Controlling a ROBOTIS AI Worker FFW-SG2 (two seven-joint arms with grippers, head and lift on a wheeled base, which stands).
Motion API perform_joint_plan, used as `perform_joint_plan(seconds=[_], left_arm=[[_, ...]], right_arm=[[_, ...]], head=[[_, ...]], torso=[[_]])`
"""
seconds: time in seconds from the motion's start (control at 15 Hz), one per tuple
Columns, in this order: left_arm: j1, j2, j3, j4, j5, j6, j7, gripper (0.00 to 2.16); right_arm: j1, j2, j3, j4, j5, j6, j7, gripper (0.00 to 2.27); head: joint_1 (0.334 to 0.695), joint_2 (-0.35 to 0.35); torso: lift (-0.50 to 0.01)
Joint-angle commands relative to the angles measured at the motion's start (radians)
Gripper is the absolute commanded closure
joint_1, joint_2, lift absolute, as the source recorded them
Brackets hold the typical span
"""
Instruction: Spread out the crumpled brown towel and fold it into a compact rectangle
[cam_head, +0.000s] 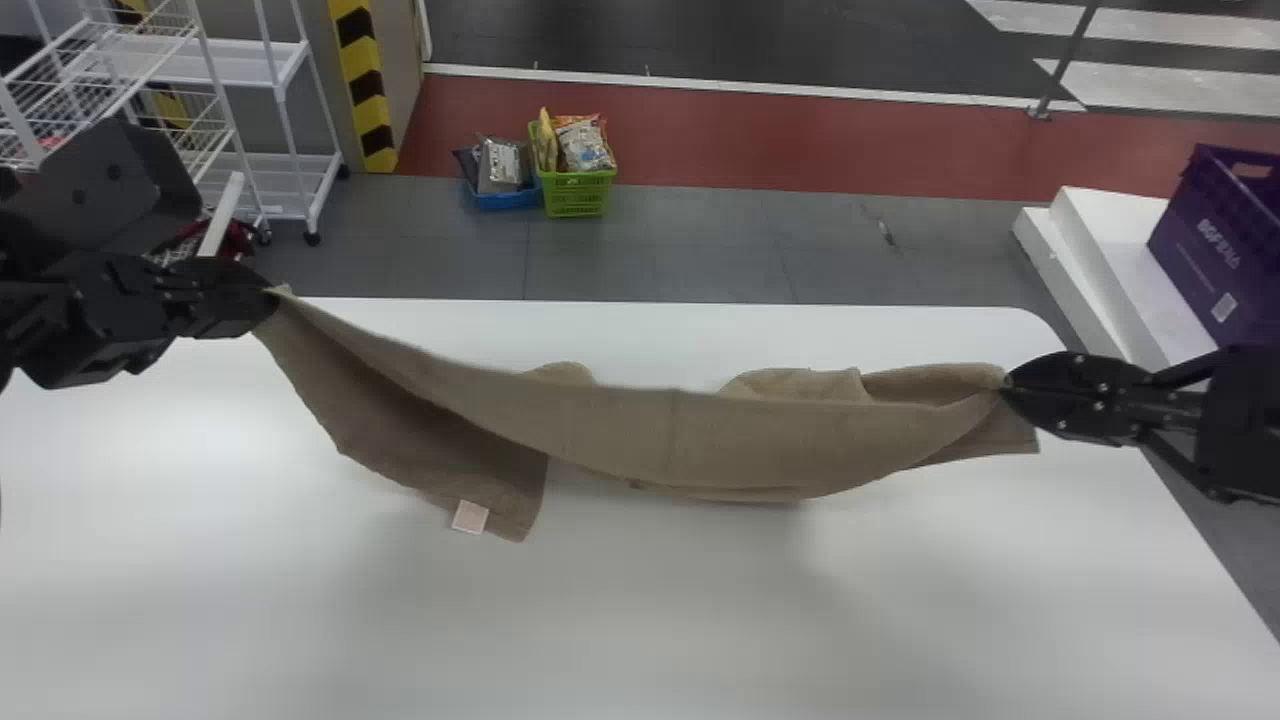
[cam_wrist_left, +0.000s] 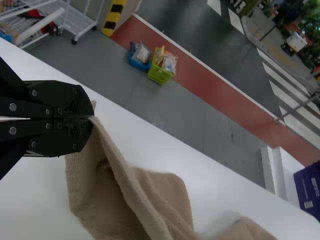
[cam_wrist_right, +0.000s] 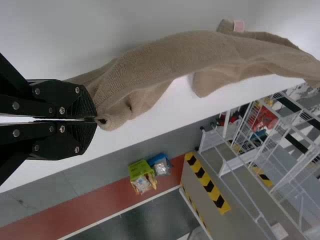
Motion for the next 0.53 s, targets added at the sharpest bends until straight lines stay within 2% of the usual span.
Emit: perform_joint_plan(seconds=[0.0, 0.2, 0.27, 0.47], left_arm=[[-0.022, 0.015, 0.068, -0.017, 0.034, 0.053, 0.003, 1.79], [-0.039, 0.041, 0.117, -0.013, 0.061, 0.108, 0.046, 1.79], [-0.045, 0.044, 0.118, -0.007, 0.064, 0.148, 0.075, 1.79], [-0.074, 0.038, 0.101, 0.027, 0.075, 0.206, 0.159, 1.79]], right_arm=[[-0.048, -0.007, 0.002, 0.001, -0.031, 0.047, 0.005, 1.1], [-0.137, -0.008, 0.0, 0.015, -0.063, 0.151, 0.005, 1.1], [-0.163, -0.008, 0.002, 0.03, -0.071, 0.176, 0.005, 1.1], [-0.223, -0.01, 0.049, 0.099, -0.063, 0.216, -0.04, 1.1]], head=[[0.678, -0.044], [0.635, 0.001], [0.604, 0.027], [0.575, 0.046]], torso=[[-0.127], [-0.127], [-0.127], [-0.127]])
